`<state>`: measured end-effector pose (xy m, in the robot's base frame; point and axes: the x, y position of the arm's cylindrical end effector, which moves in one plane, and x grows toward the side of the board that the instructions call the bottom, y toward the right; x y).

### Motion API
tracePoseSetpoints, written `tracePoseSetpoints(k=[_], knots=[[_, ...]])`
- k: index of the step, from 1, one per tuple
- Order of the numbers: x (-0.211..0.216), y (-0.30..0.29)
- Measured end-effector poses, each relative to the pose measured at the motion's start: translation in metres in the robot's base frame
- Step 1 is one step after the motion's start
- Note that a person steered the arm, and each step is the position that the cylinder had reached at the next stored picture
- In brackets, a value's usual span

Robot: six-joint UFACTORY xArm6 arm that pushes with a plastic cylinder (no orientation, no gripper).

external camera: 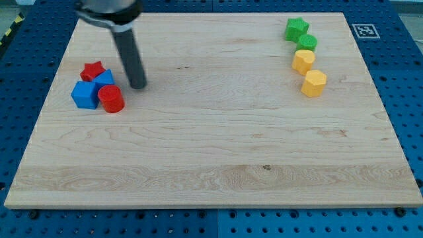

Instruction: Move your arm to the green star

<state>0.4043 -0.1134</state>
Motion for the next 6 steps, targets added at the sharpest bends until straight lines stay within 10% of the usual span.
tracePoseSetpoints(k=[6], knots=[[-0.213, 0.3]])
